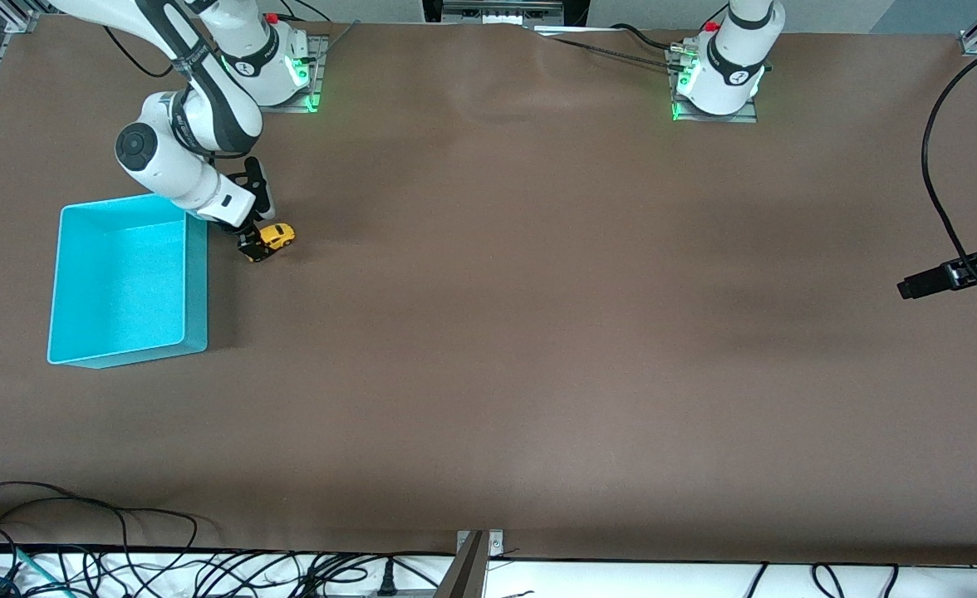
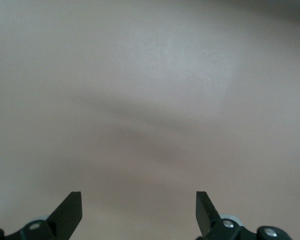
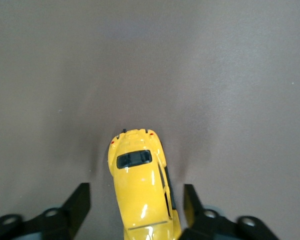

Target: Wind up and store yellow beetle car

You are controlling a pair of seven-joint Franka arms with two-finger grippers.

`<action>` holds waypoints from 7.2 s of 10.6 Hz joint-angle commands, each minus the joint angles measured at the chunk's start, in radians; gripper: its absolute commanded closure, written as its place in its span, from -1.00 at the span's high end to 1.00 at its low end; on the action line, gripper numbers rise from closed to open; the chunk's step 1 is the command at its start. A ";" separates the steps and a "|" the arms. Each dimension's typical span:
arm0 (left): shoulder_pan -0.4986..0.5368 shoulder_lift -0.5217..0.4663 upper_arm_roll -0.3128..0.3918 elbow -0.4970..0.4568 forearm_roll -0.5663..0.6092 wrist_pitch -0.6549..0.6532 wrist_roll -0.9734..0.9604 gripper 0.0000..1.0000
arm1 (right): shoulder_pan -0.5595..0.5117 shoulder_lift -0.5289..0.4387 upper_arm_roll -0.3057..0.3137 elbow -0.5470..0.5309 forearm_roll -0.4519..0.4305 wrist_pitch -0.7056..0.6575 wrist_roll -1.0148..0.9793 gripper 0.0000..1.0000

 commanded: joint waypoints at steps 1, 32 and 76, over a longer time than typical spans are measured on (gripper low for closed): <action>-0.007 -0.006 0.013 0.006 -0.030 0.000 0.026 1.00 | -0.020 0.004 0.016 -0.007 0.002 0.016 -0.023 -0.80; -0.007 -0.006 0.013 0.009 -0.033 0.000 0.028 1.00 | -0.453 0.164 -0.079 0.518 -0.233 -0.535 -0.738 -1.00; -0.009 -0.006 0.012 0.009 -0.033 0.000 0.028 1.00 | 0.513 -0.181 -0.496 0.892 -0.046 -0.950 1.740 1.00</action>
